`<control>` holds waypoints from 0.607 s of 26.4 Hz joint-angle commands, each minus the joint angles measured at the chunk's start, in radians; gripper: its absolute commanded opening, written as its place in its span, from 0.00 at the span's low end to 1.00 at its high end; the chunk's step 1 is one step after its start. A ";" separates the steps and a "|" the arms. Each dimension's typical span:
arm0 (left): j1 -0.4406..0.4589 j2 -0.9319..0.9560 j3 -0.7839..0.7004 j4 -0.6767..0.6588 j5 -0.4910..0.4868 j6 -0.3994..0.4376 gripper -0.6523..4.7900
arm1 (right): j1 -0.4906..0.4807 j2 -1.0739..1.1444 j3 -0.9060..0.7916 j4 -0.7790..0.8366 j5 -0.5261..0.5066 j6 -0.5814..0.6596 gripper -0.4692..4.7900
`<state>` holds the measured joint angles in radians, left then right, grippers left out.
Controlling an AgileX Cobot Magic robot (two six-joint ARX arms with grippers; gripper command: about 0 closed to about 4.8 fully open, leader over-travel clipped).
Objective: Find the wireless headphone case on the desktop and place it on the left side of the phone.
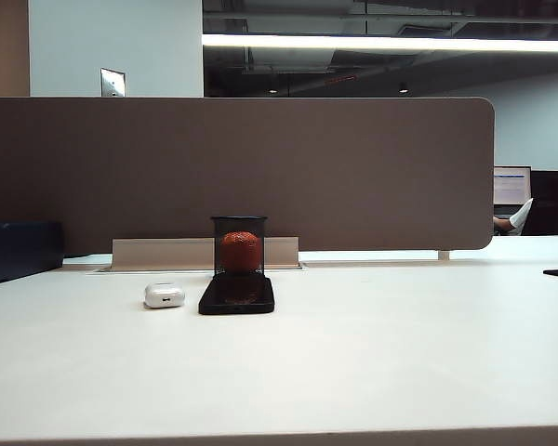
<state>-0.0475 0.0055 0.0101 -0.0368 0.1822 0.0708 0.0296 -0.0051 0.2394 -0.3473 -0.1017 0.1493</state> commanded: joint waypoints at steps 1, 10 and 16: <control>-0.001 0.001 0.002 0.025 0.002 0.000 0.11 | 0.003 0.003 -0.055 0.056 0.002 0.004 0.07; -0.001 0.001 0.002 0.024 0.002 0.000 0.11 | 0.003 0.003 -0.194 0.198 0.003 -0.024 0.07; -0.001 0.001 0.002 0.023 0.002 0.000 0.11 | 0.003 0.003 -0.233 0.195 0.003 -0.045 0.07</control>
<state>-0.0475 0.0055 0.0101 -0.0261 0.1818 0.0708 0.0319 -0.0002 0.0055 -0.1764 -0.1005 0.1242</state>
